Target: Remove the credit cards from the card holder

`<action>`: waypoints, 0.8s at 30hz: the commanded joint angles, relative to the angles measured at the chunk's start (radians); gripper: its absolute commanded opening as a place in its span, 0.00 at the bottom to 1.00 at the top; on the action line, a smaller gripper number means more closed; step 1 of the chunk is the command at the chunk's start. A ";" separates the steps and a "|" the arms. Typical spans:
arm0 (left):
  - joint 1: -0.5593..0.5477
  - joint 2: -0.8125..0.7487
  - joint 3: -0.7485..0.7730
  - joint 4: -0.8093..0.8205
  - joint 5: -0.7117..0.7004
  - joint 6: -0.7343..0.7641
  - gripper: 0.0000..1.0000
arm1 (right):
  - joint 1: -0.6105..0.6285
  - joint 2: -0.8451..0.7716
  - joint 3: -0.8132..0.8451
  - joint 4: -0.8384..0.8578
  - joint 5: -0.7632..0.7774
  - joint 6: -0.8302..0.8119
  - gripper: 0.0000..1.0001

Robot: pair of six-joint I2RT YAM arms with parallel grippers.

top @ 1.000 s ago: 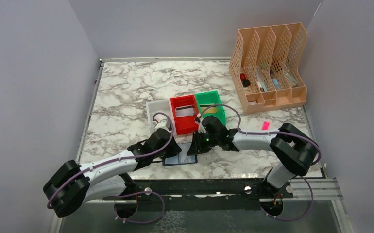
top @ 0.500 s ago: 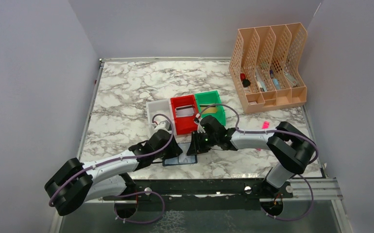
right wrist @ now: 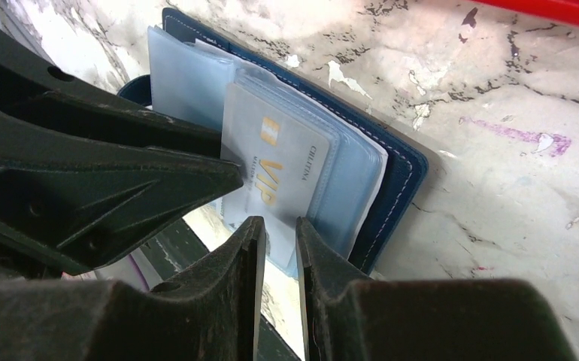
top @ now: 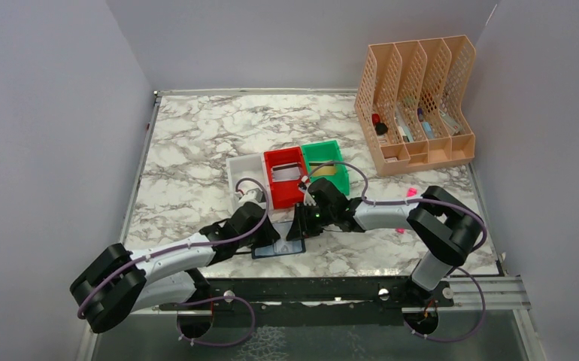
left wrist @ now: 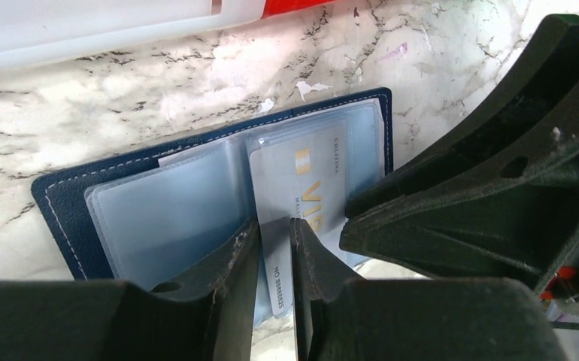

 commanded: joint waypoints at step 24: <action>0.035 -0.106 -0.108 0.101 0.067 -0.080 0.06 | 0.007 0.051 0.006 -0.078 0.076 0.006 0.27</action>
